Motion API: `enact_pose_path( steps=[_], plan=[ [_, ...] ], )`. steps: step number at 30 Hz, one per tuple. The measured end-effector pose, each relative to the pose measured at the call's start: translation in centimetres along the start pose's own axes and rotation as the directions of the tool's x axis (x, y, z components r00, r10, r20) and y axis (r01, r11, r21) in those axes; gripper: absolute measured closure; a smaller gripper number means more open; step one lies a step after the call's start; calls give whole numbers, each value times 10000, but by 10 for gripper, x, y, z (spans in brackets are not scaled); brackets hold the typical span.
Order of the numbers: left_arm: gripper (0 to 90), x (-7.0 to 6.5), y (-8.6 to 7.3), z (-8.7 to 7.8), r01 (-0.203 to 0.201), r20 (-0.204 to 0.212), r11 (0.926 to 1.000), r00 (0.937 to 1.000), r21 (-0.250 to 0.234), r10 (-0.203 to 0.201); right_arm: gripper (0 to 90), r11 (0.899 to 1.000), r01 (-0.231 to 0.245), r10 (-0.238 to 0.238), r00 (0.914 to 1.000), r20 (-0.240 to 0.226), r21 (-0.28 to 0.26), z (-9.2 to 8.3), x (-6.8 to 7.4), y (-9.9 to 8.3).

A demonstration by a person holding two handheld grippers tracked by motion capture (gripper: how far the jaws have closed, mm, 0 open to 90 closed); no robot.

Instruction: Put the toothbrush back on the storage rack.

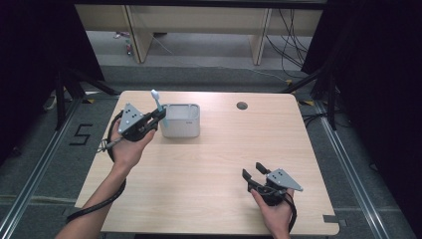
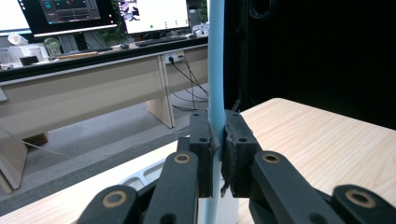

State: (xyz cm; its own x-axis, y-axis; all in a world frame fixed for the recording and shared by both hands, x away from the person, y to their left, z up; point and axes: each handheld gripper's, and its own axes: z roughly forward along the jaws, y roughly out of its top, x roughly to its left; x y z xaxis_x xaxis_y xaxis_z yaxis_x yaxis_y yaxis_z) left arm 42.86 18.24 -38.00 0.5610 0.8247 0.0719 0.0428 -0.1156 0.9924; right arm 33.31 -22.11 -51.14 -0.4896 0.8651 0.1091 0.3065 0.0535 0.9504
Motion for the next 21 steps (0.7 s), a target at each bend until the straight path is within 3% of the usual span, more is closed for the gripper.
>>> enact_pose_path(
  steps=[6, 9, 16, 21],
  plan=[
    [833, 6, 5, 3, -42, -135, 10000, 9999, -85, 40, 404, 9999, 124, -124, 9999, 54, -18, 1, -1, -1],
    [833, 9, 5, 7, -14, -153, 10000, 9999, -93, 13, 404, 9996, -278, 278, 9995, -141, 43, 1, 1, -2],
    [833, 16, 3, 11, -32, -386, 10000, 9992, -64, 30, 404, 9999, 123, -123, 9999, 77, -11, 1, -1, -3],
    [833, 22, 1, 16, -22, -554, 10000, 9985, -5, 21, 403, 10000, 84, -84, 10000, 18, -16, 2, -1, -3]
  ],
)
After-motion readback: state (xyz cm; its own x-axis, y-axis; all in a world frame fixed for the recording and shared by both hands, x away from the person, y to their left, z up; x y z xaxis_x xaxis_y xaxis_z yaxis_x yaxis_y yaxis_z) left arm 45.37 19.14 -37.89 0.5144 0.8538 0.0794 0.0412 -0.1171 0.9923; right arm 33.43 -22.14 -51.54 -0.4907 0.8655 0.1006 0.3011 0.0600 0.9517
